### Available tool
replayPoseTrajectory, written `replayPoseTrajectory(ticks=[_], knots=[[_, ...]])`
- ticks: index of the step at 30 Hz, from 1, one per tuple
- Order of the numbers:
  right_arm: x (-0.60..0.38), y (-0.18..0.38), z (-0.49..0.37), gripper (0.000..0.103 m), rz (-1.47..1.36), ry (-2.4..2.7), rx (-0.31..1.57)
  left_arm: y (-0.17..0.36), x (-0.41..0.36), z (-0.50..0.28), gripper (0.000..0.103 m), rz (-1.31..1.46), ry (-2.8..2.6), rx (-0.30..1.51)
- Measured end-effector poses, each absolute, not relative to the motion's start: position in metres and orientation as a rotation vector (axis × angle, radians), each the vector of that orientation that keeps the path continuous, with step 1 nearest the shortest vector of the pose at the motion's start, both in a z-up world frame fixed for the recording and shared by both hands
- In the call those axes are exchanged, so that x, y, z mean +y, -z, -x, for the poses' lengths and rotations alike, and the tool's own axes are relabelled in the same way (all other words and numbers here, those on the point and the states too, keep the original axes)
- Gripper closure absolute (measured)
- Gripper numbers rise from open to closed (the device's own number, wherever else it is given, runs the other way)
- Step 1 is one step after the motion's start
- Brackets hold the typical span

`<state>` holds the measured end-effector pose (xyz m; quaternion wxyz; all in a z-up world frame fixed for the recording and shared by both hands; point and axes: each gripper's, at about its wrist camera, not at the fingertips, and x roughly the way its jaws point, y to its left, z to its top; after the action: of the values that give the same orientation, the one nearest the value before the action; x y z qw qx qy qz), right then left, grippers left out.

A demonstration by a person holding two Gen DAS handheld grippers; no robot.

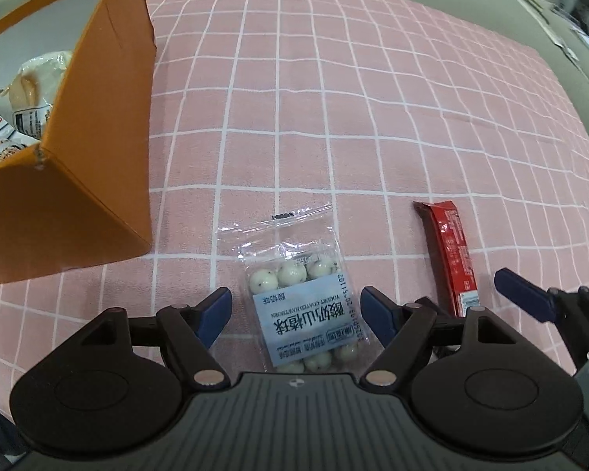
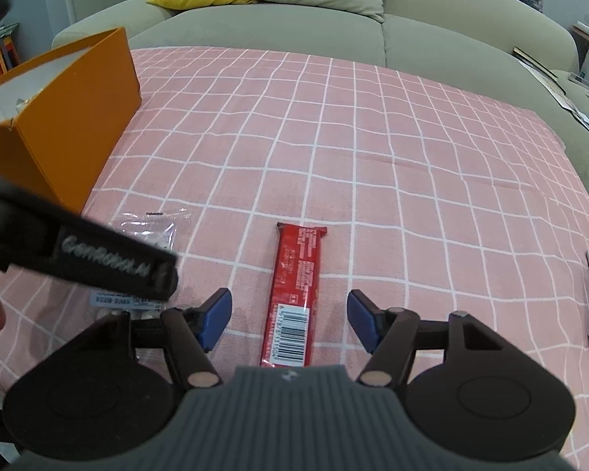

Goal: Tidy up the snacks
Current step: 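Grasp the clear pack of white candy balls with the left tool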

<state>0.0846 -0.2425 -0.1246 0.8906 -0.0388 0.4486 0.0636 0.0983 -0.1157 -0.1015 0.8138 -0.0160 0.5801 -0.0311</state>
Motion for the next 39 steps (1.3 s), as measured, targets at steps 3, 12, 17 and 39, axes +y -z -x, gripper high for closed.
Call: replayPoseTrajectory(ticks=[3,12,17,39], knots=[[-0.243,0.129,-0.086,0.041,0.085,-0.139,0.951,0.106,-0.120,-0.103,0.011,-0.005,0.014,1.248],[-0.240,0.136,-0.092,0.049,0.089,-0.144,0.972,0.115,-0.116,-0.098,0.007,-0.022,-0.034,1.279],[-0.240,0.136,-0.091,0.061,0.097,-0.129,0.964,0.116,-0.115,-0.099,0.019,-0.025,-0.007,1.266],[-0.246,0.136,-0.089,0.057,0.051,-0.144,0.948,0.109,-0.112,-0.094,0.039,-0.069,0.178,1.216]])
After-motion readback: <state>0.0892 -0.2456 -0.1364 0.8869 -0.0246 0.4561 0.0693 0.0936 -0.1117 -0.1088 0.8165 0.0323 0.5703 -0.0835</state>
